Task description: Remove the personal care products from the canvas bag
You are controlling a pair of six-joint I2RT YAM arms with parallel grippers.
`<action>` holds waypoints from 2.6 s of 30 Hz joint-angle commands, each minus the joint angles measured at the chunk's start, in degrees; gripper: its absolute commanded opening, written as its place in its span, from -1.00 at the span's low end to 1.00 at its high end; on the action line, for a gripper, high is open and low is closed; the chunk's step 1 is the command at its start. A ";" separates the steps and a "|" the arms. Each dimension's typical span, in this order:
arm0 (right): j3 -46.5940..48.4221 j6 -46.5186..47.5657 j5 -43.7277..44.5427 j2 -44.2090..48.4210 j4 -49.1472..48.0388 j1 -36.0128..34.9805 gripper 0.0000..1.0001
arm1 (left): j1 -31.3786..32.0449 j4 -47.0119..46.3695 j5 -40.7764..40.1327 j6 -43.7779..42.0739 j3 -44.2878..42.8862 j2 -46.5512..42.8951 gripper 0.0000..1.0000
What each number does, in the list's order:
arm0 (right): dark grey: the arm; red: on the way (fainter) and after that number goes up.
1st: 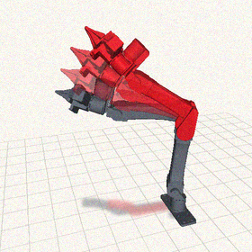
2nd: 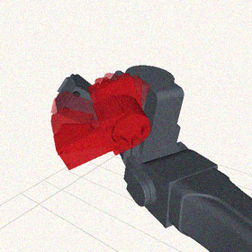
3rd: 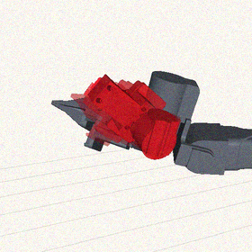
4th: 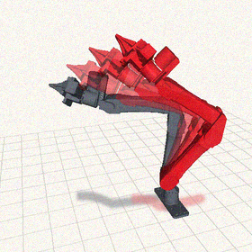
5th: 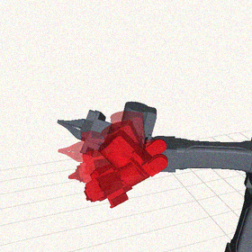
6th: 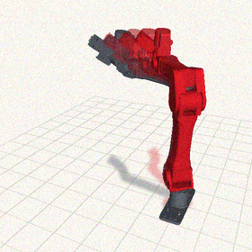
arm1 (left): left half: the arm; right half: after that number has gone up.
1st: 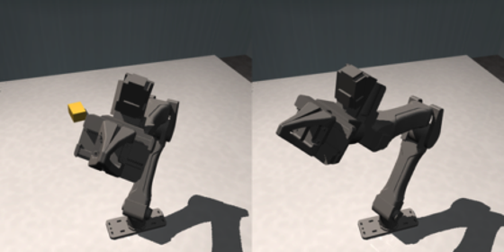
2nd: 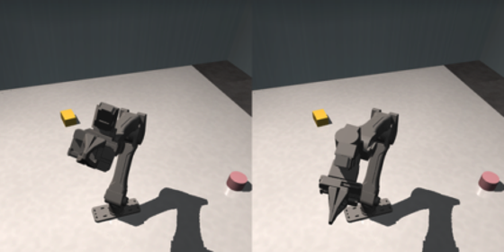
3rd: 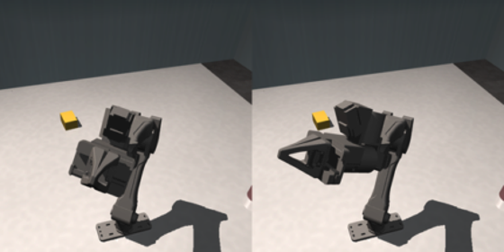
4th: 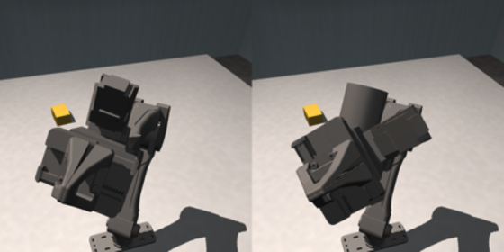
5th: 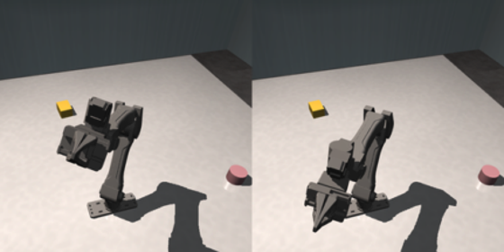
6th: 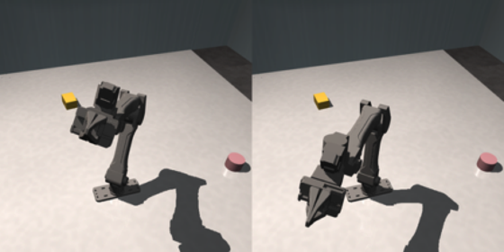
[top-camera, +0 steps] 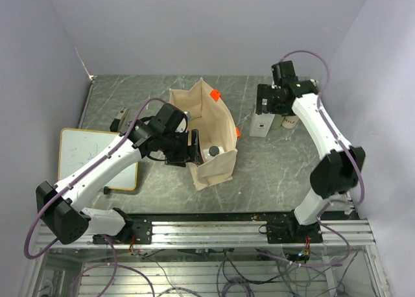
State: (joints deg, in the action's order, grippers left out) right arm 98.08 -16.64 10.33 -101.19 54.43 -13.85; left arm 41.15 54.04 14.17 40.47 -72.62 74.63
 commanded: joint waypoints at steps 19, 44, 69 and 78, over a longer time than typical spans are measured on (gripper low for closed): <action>18.82 -9.98 -7.31 4.46 14.15 -31.01 0.50 | 3.16 -8.27 6.12 8.61 7.95 -4.72 0.56; -4.04 -7.06 -2.24 4.73 6.32 -38.32 0.83 | 3.88 -9.82 5.80 5.42 13.82 -4.68 0.55; -5.58 -17.20 2.01 -6.24 6.39 -39.83 0.84 | 3.82 -7.80 4.21 2.59 11.42 -2.80 0.57; -4.83 -17.12 1.72 -7.75 5.08 -39.84 0.60 | 3.88 -6.78 3.73 2.18 10.71 -2.69 0.57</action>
State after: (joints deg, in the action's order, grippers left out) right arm 93.08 -32.88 11.84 -107.50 60.03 -53.65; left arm 44.40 46.70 16.08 44.56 -60.12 71.81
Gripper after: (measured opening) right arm 0.859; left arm 0.784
